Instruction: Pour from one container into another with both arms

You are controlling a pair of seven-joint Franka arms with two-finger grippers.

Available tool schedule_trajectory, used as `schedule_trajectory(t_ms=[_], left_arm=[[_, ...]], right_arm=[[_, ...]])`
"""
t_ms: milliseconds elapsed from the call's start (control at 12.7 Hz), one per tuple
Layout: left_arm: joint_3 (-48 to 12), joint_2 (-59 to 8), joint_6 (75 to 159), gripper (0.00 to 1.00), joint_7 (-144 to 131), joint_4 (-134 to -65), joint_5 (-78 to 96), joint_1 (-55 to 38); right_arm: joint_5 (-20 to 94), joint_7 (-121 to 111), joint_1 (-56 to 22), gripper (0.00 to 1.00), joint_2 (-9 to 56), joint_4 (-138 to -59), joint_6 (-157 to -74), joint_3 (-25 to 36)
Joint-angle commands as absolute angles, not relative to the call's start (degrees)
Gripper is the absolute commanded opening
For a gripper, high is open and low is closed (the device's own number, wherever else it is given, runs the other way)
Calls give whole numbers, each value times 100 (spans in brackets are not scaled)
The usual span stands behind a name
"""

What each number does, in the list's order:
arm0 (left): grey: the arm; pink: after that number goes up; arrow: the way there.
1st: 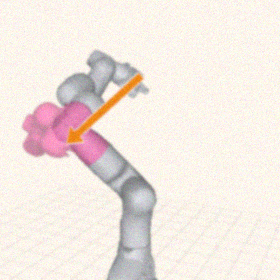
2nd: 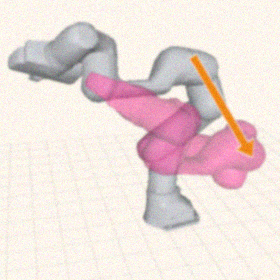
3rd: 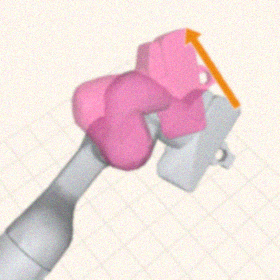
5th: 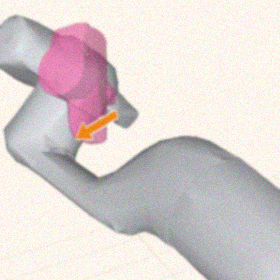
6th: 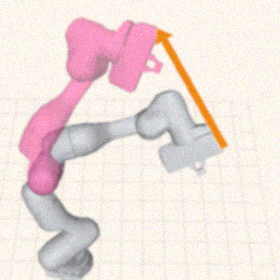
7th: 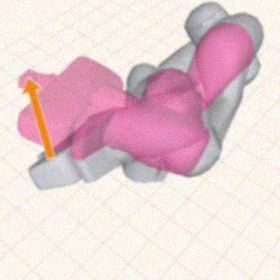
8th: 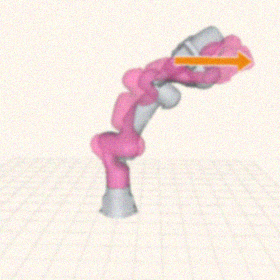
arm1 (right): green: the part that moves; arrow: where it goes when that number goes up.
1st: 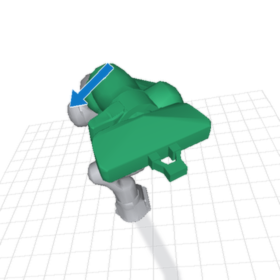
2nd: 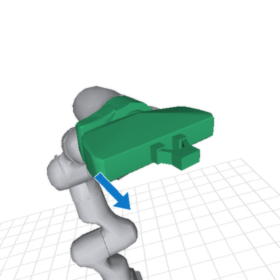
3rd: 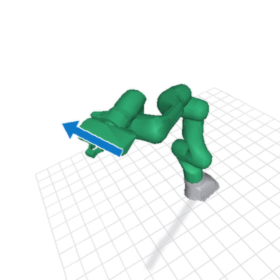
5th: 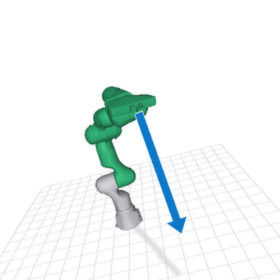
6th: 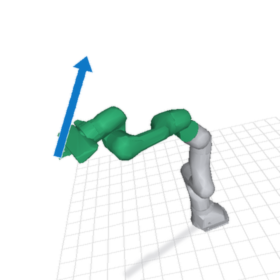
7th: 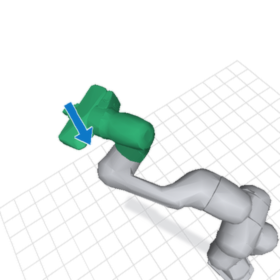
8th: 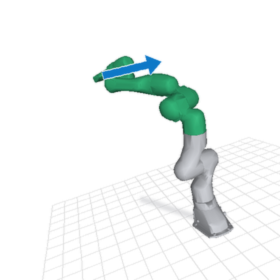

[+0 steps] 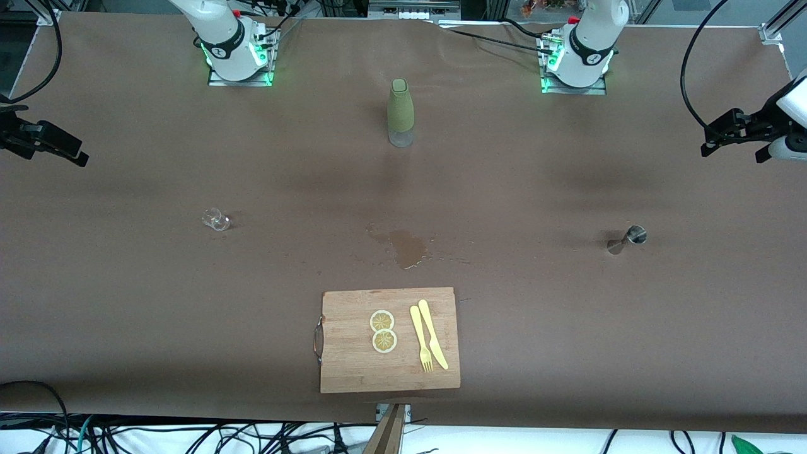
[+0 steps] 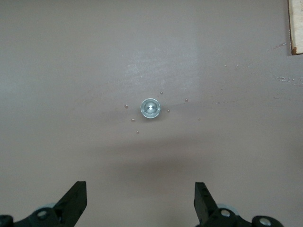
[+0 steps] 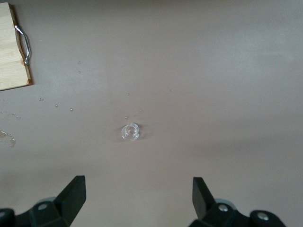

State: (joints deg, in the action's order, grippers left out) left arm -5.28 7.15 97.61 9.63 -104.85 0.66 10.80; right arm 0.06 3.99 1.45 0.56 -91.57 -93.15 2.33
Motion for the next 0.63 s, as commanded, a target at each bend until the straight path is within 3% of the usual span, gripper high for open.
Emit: schedule_trajectory(t_ms=[0, 552], left_arm=[[-589, 800, 9659, 100, 703, -10503, -18, 1072], [-589, 765, 9668, 100, 659, -10512, 237, 1072]], right_arm=[[52, 316, 141, 100, 158, -9026, -9316, 255], [70, 316, 123, 100, 193, -9053, -9387, 237]])
